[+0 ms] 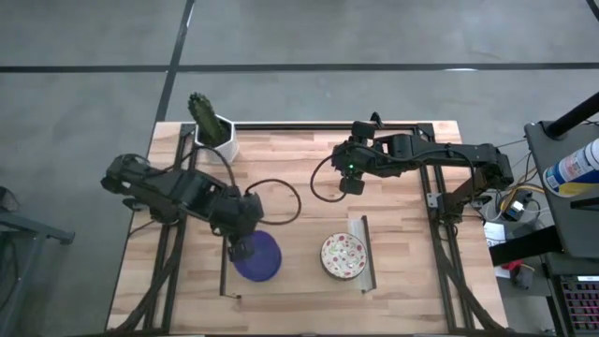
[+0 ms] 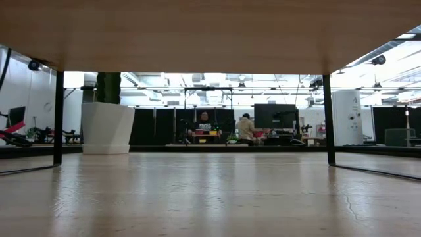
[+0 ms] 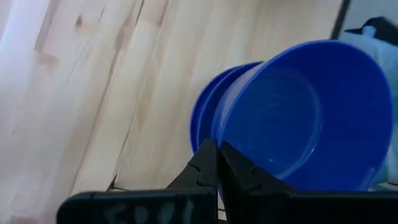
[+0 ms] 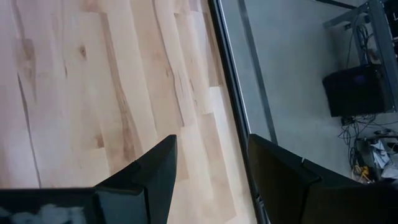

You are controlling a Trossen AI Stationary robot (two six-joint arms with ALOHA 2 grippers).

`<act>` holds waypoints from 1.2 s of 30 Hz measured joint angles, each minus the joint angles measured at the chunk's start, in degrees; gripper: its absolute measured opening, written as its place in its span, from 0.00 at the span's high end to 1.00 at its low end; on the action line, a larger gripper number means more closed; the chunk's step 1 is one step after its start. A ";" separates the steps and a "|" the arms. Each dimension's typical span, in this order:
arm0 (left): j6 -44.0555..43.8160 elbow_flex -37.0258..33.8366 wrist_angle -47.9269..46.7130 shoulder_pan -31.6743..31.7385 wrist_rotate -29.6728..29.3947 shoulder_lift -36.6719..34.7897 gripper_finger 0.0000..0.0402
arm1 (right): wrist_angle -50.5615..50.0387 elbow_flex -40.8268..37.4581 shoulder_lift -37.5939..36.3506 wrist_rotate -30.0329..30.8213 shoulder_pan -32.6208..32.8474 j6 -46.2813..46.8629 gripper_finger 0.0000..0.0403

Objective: Pick & Place Mini bowls
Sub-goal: Stack the blue bowl on the blue bowl on the shelf, then return to Home Position

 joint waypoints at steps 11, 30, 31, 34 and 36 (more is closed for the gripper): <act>1.37 -1.97 -1.75 0.37 1.85 4.09 1.00 | -0.27 0.00 0.00 -0.09 0.00 1.02 0.52; 4.23 -2.85 0.66 1.11 0.45 4.24 0.82 | -0.48 0.00 0.00 -0.21 0.02 1.13 0.52; 4.56 -2.78 0.05 1.16 0.86 4.12 0.81 | -0.48 0.00 0.00 -0.21 0.06 1.12 0.52; 5.20 -1.53 -2.72 1.16 0.78 3.86 0.81 | -0.48 0.00 0.00 -0.41 0.13 0.95 0.55; 6.81 -0.90 -3.26 1.16 -0.90 3.40 0.81 | -0.62 0.00 0.00 -1.74 0.11 0.79 0.60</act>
